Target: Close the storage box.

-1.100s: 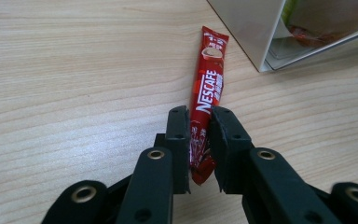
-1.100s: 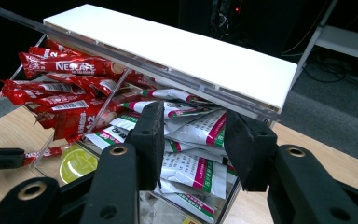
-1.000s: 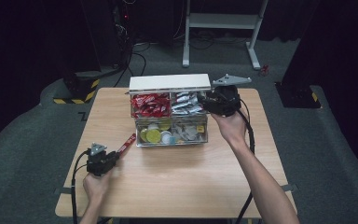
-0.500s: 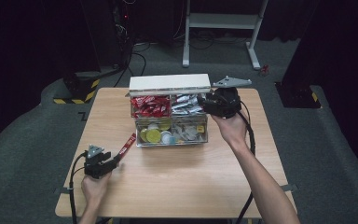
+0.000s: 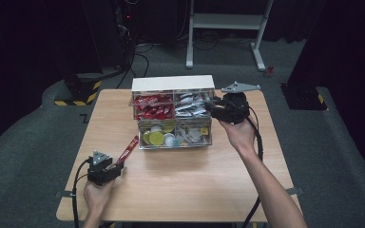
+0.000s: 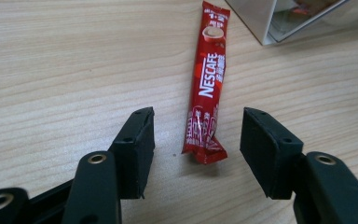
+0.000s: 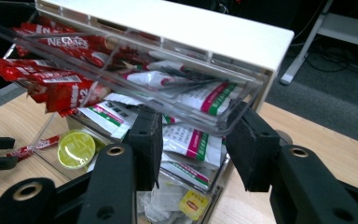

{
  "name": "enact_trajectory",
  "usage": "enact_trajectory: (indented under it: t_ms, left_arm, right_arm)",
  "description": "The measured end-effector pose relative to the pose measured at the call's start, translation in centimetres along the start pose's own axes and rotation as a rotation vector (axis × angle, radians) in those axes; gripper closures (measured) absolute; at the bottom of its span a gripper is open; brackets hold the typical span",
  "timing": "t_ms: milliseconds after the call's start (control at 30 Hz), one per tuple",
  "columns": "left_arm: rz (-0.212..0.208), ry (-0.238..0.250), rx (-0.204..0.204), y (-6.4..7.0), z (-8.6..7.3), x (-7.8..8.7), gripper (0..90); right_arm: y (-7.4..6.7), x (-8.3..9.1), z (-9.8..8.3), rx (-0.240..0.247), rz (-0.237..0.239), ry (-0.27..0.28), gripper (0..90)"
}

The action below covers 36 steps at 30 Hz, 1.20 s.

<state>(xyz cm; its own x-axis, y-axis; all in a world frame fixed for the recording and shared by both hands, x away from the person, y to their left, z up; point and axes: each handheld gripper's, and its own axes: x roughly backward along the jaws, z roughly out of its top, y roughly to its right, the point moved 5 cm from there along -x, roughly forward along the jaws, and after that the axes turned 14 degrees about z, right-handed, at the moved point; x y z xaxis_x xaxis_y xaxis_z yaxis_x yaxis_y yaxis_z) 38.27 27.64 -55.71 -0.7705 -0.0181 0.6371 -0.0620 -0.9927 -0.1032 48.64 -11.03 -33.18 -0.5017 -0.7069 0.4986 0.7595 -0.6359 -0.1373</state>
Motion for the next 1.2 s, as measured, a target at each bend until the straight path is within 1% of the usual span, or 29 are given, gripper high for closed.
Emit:
enact_trajectory:
  t_ms: [67, 167, 233, 433, 467, 533, 767, 900, 1000, 1200]
  left_arm:
    - [0.002, -0.004, -0.007, 0.0, -0.2, -0.1, 44.6]
    - [0.006, -0.002, -0.003, 0.0, -0.3, -0.1, 44.3]
    - [0.011, 0.005, -0.005, 0.1, -0.3, -0.1, 44.3]
    - [0.019, 0.002, -0.005, 0.2, -0.4, 0.0, 42.5]
    - [0.02, 0.0, -0.012, 0.3, -0.4, 0.0, 42.1]
    - [0.024, -0.001, -0.013, 0.3, -0.4, 0.0, 41.6]
    - [0.019, 0.0, -0.01, 0.3, -0.4, 0.0, 41.1]
    - [0.019, 0.0, -0.011, 0.3, -0.4, 0.0, 40.8]
    - [0.018, 0.0, -0.011, 0.3, -0.4, 0.0, 40.4]
    - [0.023, 0.002, -0.019, 0.4, -0.4, 0.0, 39.8]
  right_arm:
    - [0.2, 0.0, -0.3, -0.003, -0.001, -0.008, 55.0]
    - [0.1, 0.1, -0.6, -0.003, -0.003, -0.007, 55.2]
    - [0.1, 0.1, -0.7, 0.006, -0.005, -0.009, 55.2]
    - [0.1, 0.0, -1.4, 0.009, -0.008, -0.023, 54.7]
    - [0.2, 0.0, -1.4, 0.009, -0.01, -0.026, 54.7]
    - [0.2, 0.0, -1.6, 0.008, -0.007, -0.03, 54.7]
    - [0.4, 0.0, -2.4, 0.008, -0.013, -0.046, 55.1]
    - [0.8, 0.4, -2.9, 0.007, -0.017, -0.056, 55.5]
    - [1.0, 1.0, -3.2, 0.014, -0.024, -0.056, 56.3]
    - [1.2, 2.0, -2.9, 0.017, -0.038, -0.049, 58.4]
